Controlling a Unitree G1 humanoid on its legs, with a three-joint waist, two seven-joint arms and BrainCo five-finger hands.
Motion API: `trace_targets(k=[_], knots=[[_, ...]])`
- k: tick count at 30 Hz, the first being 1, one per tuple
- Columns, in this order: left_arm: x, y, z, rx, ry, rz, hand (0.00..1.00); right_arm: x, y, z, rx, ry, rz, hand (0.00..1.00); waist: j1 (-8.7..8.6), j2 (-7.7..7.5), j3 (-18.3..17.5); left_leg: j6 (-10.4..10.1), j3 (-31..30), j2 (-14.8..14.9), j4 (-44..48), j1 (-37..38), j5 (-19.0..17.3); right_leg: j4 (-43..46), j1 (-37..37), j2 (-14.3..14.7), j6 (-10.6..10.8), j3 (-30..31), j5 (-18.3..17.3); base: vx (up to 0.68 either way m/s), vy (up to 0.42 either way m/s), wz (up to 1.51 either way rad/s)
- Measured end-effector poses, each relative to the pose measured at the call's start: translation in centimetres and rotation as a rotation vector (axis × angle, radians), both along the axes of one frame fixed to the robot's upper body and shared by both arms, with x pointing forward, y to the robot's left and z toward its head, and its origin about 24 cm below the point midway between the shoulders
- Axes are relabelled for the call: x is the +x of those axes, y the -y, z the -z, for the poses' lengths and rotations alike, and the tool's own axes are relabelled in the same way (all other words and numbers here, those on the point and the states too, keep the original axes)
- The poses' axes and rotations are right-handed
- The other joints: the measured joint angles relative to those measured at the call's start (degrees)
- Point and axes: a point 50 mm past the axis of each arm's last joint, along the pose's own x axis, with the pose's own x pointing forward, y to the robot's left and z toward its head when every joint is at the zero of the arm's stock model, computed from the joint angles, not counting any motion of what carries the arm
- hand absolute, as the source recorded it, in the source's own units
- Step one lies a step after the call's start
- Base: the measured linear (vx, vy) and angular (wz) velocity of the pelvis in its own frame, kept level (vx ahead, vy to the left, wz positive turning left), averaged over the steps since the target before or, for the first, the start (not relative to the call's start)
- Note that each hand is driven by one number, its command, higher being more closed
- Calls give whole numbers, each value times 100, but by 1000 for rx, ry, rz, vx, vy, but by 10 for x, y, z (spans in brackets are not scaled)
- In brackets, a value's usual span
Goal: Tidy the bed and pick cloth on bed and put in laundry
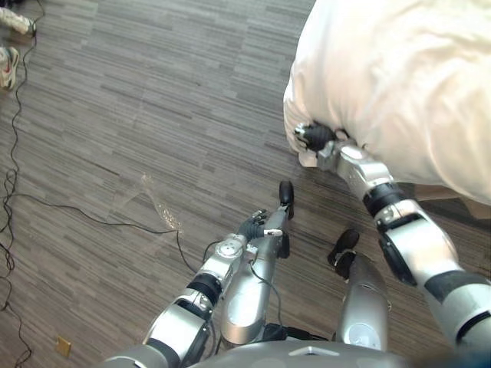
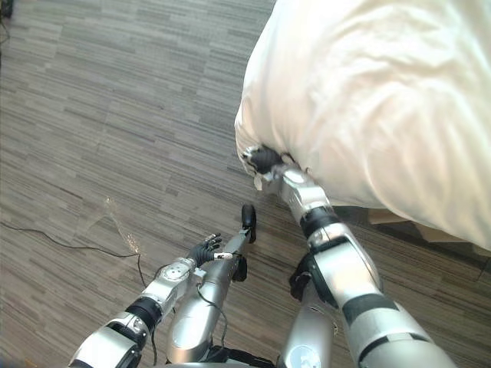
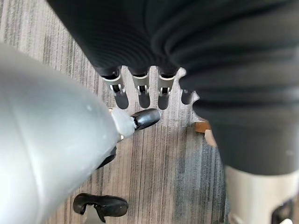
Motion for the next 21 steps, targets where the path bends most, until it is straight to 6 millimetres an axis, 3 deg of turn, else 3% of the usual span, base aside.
trace_targets(k=[3, 5, 8, 13, 17, 21], knots=[[-2, -12, 2, 18, -15, -19, 0, -27, 46, 38, 2, -99, 130, 100, -321, -15, 10, 18, 160, -43, -171, 312, -33, -100, 214, -41, 2, 111, 24, 53, 24, -29], [-6, -21, 6, 34, -38, -34, 0, -40, 58, 53, 16, -126, 173, 100, -518, -76, 49, 16, 267, -51, -299, 602, -36, -134, 370, -31, 4, 242, 30, 33, -13, -40], [-16, -23, 13, 31, -80, -27, 0, -68, 66, 81, 102, -181, 236, 100, -773, -138, 49, -28, 323, -31, -423, 1030, -67, -319, 736, 39, 35, 288, 13, 50, -63, -27], [-38, -32, 28, 47, -153, -28, 0, -121, 62, 129, 265, -273, 361, 100, -1016, -553, 59, -136, 415, 72, -490, 1617, -170, -739, 1403, 217, 142, 354, 75, 106, -96, -18], [-56, -41, 37, 69, -187, -19, 0, -148, 78, 138, 294, -248, 497, 100, -1091, -770, 40, -171, 590, 124, -479, 1992, -330, -1097, 1859, 300, 268, 415, 238, 144, -55, -25], [-87, -68, 52, 100, -273, -90, 0, -166, 100, 129, 327, -130, 647, 100, -1160, -1009, -185, -181, 914, 90, -505, 2486, -552, -1344, 2273, 282, 342, 723, 318, 122, 18, -47]])
